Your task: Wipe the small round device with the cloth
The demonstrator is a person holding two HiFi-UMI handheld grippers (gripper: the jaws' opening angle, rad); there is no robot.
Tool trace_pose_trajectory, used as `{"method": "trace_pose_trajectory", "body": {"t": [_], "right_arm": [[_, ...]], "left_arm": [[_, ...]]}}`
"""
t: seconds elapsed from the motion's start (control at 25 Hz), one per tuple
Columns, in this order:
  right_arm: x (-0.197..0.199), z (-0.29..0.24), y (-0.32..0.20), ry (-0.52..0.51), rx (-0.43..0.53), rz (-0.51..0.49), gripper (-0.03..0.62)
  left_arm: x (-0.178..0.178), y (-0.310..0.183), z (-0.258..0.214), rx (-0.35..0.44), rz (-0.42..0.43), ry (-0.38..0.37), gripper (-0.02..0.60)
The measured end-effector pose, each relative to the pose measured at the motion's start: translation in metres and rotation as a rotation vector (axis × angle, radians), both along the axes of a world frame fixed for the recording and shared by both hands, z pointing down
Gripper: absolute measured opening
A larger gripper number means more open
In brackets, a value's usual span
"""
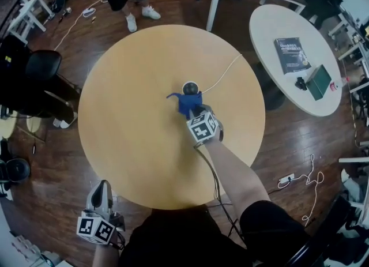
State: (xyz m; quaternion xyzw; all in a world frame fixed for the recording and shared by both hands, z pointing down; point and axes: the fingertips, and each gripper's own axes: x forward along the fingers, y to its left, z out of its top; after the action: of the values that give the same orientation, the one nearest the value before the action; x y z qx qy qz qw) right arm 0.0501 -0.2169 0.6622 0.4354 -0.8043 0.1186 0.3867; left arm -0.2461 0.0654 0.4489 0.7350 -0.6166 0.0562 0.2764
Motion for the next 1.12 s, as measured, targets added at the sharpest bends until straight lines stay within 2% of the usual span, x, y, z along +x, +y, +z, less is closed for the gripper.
{"method": "trace_pose_trajectory", "body": {"t": [0.08, 0.16, 0.32, 0.44, 0.76, 1.12], "right_arm": [[0.004, -0.008, 0.001, -0.04, 0.039, 0.04, 0.083], [0.007, -0.029, -0.004, -0.057, 0.125, 0.066, 0.083], [0.005, -0.077, -0.027, -0.038, 0.314, 0.064, 0.083], [-0.001, -0.1, -0.045, -0.007, 0.387, 0.044, 0.083], [-0.021, -0.081, -0.053, 0.052, 0.301, -0.015, 0.083], [-0.025, -0.074, -0.043, 0.076, 0.295, -0.069, 0.083]], "left_arm": [[-0.002, 0.001, -0.002, 0.005, -0.003, -0.008, 0.006], [-0.006, 0.004, -0.002, 0.003, -0.015, -0.012, 0.006], [-0.011, 0.01, -0.001, -0.003, -0.041, -0.012, 0.006], [-0.01, 0.011, -0.001, -0.002, -0.045, -0.016, 0.006], [-0.011, 0.014, -0.005, 0.001, -0.048, -0.028, 0.006], [-0.01, 0.019, -0.004, -0.011, -0.037, -0.034, 0.006]]}}
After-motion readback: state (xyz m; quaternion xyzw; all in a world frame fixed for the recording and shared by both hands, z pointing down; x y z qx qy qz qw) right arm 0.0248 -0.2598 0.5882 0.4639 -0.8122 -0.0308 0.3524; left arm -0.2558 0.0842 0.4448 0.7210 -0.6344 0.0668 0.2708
